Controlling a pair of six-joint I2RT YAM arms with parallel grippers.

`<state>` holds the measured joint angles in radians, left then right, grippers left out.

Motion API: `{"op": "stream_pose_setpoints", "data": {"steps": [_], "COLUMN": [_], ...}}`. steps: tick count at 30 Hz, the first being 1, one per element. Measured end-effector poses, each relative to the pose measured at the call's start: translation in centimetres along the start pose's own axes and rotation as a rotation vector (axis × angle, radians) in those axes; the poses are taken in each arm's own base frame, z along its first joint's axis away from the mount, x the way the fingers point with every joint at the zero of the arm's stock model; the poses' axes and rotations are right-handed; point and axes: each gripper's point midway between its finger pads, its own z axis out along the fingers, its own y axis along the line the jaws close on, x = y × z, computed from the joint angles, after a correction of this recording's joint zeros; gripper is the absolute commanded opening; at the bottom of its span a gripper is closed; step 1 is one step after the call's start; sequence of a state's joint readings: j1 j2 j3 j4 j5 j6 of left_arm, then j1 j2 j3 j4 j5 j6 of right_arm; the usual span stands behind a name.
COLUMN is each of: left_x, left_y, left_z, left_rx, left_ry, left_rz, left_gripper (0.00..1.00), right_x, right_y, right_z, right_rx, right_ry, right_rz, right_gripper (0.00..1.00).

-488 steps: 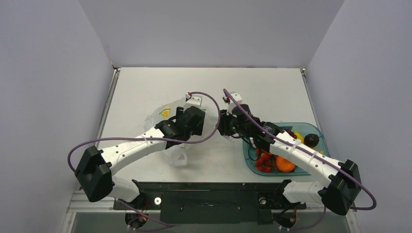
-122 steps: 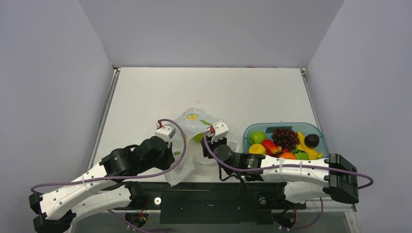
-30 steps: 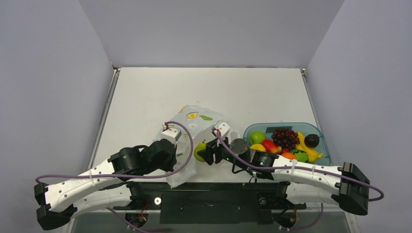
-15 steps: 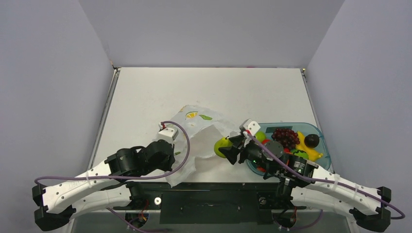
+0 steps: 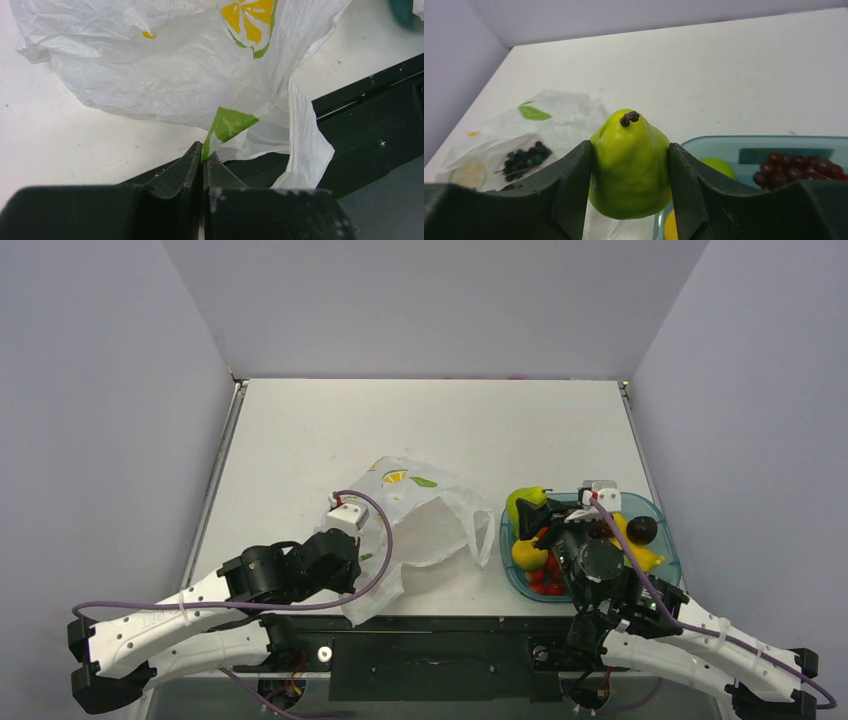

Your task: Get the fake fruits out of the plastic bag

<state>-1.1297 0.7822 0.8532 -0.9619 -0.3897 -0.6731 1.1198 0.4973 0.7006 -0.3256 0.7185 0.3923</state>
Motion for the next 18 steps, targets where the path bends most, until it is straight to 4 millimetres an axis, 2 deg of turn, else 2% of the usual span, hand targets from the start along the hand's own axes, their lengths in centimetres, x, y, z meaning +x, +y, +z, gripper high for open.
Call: {"op": "stream_pose_setpoints", "data": {"steps": [8, 13, 18], "left_x": [0.2, 0.3, 0.3], "left_y": [-0.1, -0.2, -0.2], "left_z": [0.2, 0.2, 0.2], "left_rx": [-0.004, -0.004, -0.002], "left_ry": [0.009, 0.014, 0.015], "left_rz": [0.007, 0.014, 0.016], "left_gripper": [0.00, 0.00, 0.00], "right_x": [0.8, 2.2, 4.5], "right_y": [-8.5, -15.5, -19.4], "right_z": [0.3, 0.4, 0.5], "right_rx": [0.459, 0.768, 0.903], "right_ry": [-0.038, -0.023, 0.049], "right_rz": [0.057, 0.116, 0.189], "right_gripper": [0.00, 0.00, 0.02]}}
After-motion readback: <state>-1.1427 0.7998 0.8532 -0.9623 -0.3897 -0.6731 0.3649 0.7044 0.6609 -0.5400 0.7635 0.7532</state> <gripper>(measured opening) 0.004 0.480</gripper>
